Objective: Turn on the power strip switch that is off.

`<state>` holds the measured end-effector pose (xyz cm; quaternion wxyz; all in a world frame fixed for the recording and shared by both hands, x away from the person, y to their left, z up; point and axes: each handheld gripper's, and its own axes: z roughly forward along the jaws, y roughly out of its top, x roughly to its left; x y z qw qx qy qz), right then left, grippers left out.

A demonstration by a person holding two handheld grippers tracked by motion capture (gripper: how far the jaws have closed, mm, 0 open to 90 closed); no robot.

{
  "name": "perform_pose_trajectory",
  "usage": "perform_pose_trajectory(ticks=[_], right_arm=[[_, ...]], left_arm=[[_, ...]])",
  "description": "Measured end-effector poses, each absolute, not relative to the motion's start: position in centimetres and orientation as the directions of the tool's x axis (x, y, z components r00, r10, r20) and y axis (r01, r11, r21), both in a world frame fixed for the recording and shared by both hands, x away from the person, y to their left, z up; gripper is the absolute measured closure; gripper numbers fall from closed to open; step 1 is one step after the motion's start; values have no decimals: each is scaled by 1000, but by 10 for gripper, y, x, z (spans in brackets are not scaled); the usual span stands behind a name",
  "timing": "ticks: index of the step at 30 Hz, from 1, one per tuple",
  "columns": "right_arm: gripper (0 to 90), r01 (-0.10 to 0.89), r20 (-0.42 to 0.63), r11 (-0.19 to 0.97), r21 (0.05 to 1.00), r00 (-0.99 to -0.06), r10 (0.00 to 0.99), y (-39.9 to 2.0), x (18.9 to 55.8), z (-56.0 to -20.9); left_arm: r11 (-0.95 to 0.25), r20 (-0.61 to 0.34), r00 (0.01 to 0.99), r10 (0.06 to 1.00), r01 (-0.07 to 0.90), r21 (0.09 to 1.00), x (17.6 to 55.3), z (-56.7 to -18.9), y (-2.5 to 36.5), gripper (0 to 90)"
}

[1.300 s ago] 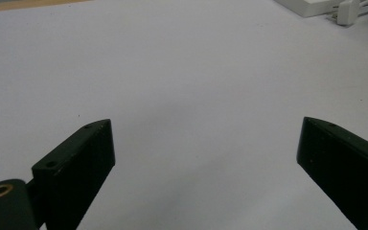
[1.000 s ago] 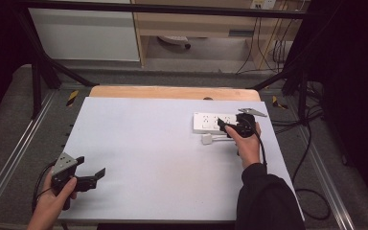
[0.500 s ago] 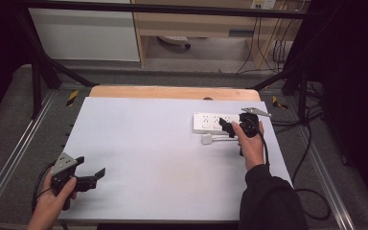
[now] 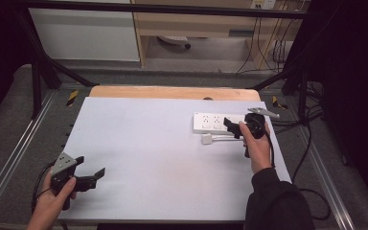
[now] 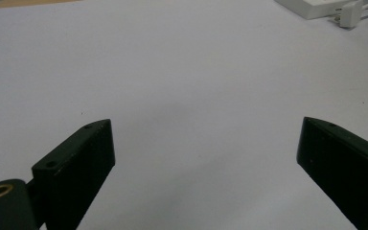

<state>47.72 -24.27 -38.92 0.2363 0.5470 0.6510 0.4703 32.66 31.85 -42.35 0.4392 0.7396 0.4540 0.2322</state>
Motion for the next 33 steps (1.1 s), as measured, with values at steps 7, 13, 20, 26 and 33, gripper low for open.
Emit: perform_pose_trajectory(ticks=[7, 13, 20, 26, 33], right_arm=[[65, 485, 213, -38, 874, -312, 926, -255, 463, -382], [70, 468, 210, -34, 883, -330, 920, -261, 448, -377], [76, 444, 203, -28, 896, -352, 914, -267, 430, -374], [83, 423, 194, -26, 906, -359, 913, -272, 416, -378], [85, 399, 179, -18, 917, -370, 912, -276, 398, -388]], left_arm=[[-202, -54, 479, 876, 466, 862, 326, -424, 319, 60], [-203, -54, 480, 876, 467, 860, 326, -424, 318, 60], [-201, -55, 480, 876, 467, 861, 326, -423, 319, 60], [-198, -56, 480, 876, 462, 864, 325, -423, 320, 60], [-196, -57, 482, 874, 459, 867, 325, -422, 319, 60]])
